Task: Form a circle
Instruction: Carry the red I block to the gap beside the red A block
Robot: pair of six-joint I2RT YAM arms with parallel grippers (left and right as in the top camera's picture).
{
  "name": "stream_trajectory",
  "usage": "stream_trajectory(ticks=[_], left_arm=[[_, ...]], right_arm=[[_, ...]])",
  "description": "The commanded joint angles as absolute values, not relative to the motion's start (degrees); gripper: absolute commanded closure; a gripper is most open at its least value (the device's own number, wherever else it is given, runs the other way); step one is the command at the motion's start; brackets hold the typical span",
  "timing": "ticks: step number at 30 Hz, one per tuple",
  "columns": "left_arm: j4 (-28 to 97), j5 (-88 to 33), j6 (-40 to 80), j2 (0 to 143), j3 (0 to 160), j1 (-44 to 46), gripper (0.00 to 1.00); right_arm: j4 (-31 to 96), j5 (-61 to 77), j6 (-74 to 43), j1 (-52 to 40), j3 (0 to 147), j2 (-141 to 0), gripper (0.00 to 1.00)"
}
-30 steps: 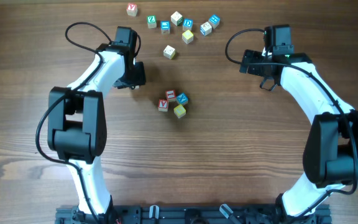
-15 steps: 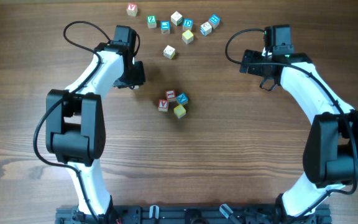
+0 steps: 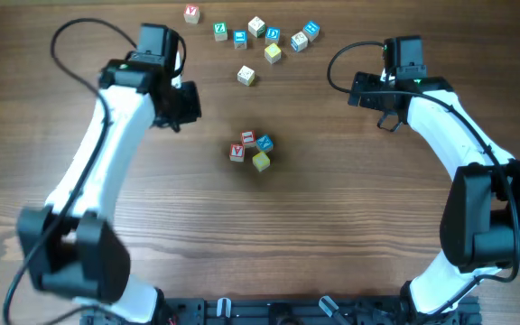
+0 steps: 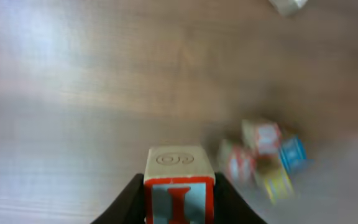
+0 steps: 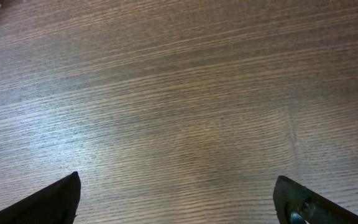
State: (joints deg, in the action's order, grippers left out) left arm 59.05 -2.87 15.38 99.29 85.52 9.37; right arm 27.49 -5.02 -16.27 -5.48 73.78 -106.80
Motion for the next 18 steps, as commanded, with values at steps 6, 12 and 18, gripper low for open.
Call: stream_trajectory(ticks=[6, 12, 18], left_arm=[[71.4, -8.0, 16.7, 95.5, 82.2, 17.6, 0.76], [64.9, -3.8, 16.7, 95.5, 74.1, 26.0, 0.75], [51.7, -2.0, 16.7, 95.5, 64.1, 30.5, 0.75]], right_arm=[[27.5, -5.6, -16.6, -5.6, 74.7, -105.5, 0.0], [27.5, -5.6, -16.6, -5.6, 74.7, -105.5, 0.0], [27.5, -5.6, -16.6, -5.6, 74.7, -105.5, 0.0]])
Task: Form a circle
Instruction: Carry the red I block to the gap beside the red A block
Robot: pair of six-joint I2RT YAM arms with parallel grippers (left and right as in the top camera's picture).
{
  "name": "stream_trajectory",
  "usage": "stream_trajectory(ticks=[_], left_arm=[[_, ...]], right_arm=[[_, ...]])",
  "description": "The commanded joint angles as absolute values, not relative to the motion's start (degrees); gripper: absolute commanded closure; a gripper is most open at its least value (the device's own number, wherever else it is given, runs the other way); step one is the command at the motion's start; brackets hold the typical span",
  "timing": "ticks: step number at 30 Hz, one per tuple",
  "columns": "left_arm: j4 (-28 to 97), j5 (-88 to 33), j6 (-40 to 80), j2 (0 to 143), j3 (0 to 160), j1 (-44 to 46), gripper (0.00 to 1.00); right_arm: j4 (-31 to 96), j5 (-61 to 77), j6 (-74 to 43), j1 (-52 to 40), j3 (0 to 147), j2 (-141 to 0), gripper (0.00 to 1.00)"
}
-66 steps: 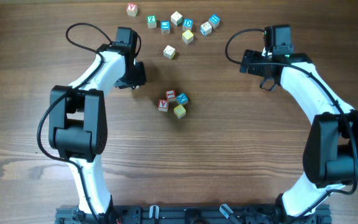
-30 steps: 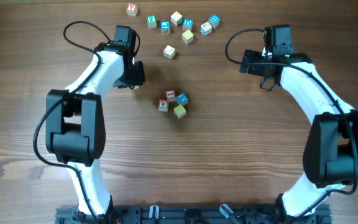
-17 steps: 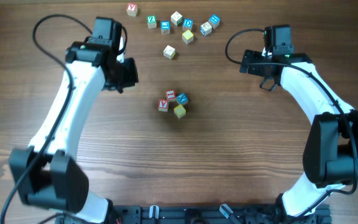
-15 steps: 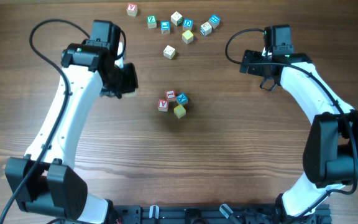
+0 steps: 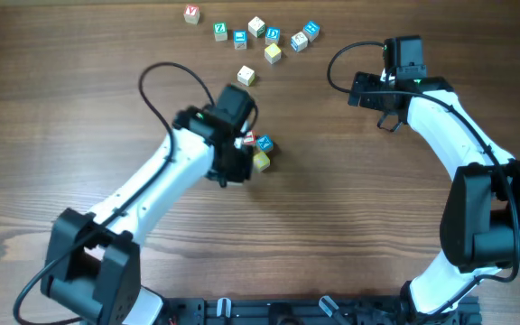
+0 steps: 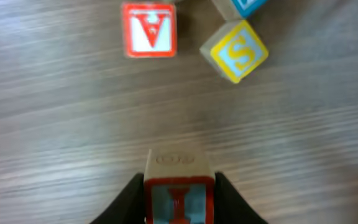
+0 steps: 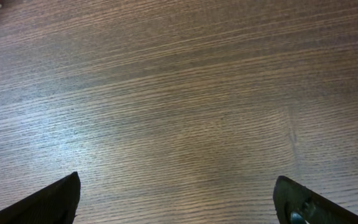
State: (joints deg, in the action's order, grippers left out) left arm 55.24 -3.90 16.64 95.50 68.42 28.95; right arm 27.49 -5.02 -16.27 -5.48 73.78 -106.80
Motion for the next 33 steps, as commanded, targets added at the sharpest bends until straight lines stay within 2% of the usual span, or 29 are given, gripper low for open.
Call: stream_trajectory(ticks=[1, 5, 8, 19, 25, 33], left_arm=[[49.1, -1.2, 16.6, 95.5, 62.4, 30.9, 0.74], [42.9, 4.5, 14.9, 95.6, 59.8, 31.1, 0.75], [39.6, 5.0, 12.4, 95.8, 59.8, 31.1, 0.85], [38.3, 1.1, 12.4, 95.8, 59.6, 31.1, 0.83], [37.3, 1.1, 12.4, 96.3, 59.0, 31.1, 0.89], [36.8, 1.1, 12.4, 99.9, 59.0, 31.4, 0.87]], right_arm=[[27.5, -5.6, -16.6, -5.6, 74.7, -105.5, 0.0], [27.5, -5.6, -16.6, -5.6, 74.7, -105.5, 0.0], [27.5, -5.6, -16.6, -5.6, 74.7, -105.5, 0.0], [27.5, -5.6, -16.6, -5.6, 74.7, -105.5, 0.0], [27.5, -5.6, -16.6, -5.6, 74.7, -105.5, 0.0], [27.5, -5.6, -16.6, -5.6, 74.7, -105.5, 0.0]])
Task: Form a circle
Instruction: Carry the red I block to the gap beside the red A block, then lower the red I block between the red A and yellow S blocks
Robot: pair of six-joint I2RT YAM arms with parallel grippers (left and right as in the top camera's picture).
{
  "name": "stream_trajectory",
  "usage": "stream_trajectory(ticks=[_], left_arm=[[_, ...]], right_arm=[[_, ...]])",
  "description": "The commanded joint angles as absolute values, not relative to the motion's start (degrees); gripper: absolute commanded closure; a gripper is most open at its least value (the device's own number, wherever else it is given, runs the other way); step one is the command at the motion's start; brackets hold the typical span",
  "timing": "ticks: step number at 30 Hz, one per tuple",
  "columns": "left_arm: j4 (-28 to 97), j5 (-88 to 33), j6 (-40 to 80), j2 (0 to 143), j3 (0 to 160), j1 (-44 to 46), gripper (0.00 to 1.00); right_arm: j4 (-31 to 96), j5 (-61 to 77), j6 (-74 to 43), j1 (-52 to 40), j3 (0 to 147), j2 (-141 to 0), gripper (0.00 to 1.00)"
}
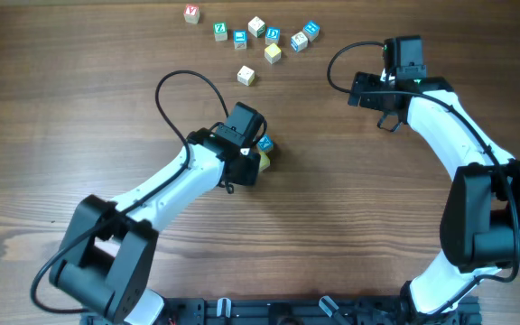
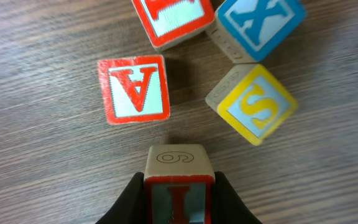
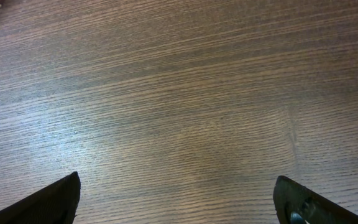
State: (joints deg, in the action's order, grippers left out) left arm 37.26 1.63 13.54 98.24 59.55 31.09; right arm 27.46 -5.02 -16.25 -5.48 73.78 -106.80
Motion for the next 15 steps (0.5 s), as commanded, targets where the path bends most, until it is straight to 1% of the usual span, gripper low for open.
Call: stream_trajectory(ticks=[1, 7, 11, 14, 15], left_arm=[[36.7, 1.1, 12.4, 100.1, 59.0, 31.5, 0.87], [35.6, 1.1, 12.4, 100.1, 59.0, 31.5, 0.85], [35.6, 0.9, 12.4, 100.1, 59.0, 31.5, 0.8], [35.5, 0.9, 12.4, 100.1, 59.0, 31.5, 0.72], [35.5, 0.9, 12.4, 100.1, 59.0, 31.5, 0.72]], right_arm=[[27.5, -5.6, -16.6, -5.6, 74.7, -105.5, 0.0], [27.5, -5.6, -16.6, -5.6, 74.7, -105.5, 0.0], [27.5, -5.6, -16.6, -5.6, 74.7, -105.5, 0.0], [27.5, -5.6, -16.6, -5.6, 74.7, -105.5, 0.0], [27.5, -5.6, -16.6, -5.6, 74.7, -105.5, 0.0]])
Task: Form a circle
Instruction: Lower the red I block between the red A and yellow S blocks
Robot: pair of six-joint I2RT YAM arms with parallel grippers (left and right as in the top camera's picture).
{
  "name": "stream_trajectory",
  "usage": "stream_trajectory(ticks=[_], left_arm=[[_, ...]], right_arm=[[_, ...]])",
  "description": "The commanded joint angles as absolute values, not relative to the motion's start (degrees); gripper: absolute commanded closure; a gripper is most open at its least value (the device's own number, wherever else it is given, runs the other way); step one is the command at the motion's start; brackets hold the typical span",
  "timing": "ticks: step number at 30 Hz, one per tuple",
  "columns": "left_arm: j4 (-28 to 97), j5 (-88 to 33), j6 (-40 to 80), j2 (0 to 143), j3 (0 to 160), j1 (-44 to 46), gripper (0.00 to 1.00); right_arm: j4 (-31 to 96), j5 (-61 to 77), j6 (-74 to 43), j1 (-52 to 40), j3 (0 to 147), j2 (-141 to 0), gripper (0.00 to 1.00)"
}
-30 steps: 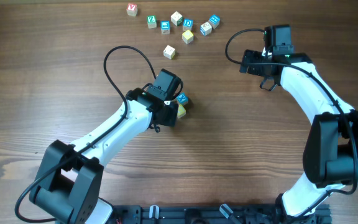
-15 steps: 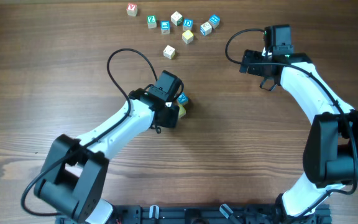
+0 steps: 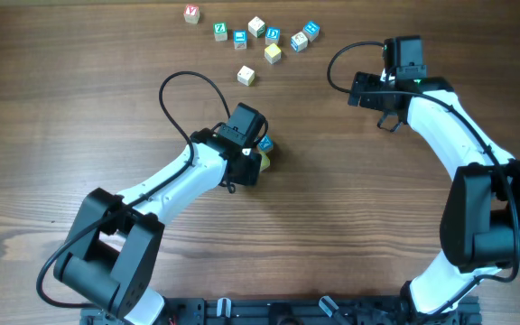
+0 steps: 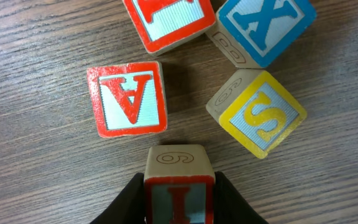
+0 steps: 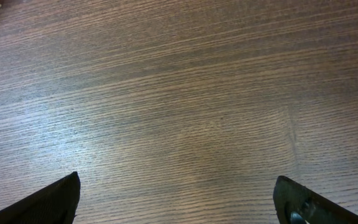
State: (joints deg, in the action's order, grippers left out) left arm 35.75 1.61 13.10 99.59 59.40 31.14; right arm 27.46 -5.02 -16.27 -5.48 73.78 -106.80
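Note:
My left gripper [image 4: 179, 202] is shut on a red "I" block [image 4: 179, 183], low over the table and just below a small cluster. The cluster holds a red "A" block [image 4: 128, 99], a yellow "S" block [image 4: 258, 113], a blue "X" block [image 4: 264, 26] and a red block [image 4: 166, 22] cut off by the top edge. From overhead, the left gripper [image 3: 245, 167] covers most of this cluster; only the yellow block [image 3: 263, 161] and blue block [image 3: 266, 143] peek out. My right gripper [image 5: 179, 202] stands open over bare wood, far to the right.
Several loose letter blocks lie along the far edge of the table [image 3: 269, 41], with one pale block [image 3: 246, 76] nearer the middle. The right arm [image 3: 441, 117] reaches in from the right side. A black cable [image 3: 183, 90] loops over the left arm.
The left gripper with the "I" block has shifted slightly, so the cluster sits a little higher and wider apart in its view. The right arm has not moved.
The left gripper held the "I" block at the far left of the table, away from the cluster. Then it was beside the cluster, below the "A" and "S" blocks. It was lower and closer afterwards, and now rests just beneath them. The right gripper stayed open throughout.

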Motion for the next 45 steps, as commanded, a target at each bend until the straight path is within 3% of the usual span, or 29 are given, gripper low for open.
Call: stream_trajectory(ticks=[1, 26, 32, 45], left_arm=[[35.5, 0.9, 12.4, 100.1, 59.0, 31.5, 0.72], [35.5, 0.9, 12.4, 100.1, 59.0, 31.5, 0.62], [35.5, 0.9, 12.4, 100.1, 59.0, 31.5, 0.68], [34.7, 0.9, 12.4, 100.1, 59.6, 31.4, 0.67]], right_arm=[[27.5, -5.6, -16.6, -5.6, 74.7, -105.5, 0.0], [27.5, -5.6, -16.6, -5.6, 74.7, -105.5, 0.0], [27.5, -5.6, -16.6, -5.6, 74.7, -105.5, 0.0], [27.5, -5.6, -16.6, -5.6, 74.7, -105.5, 0.0]])
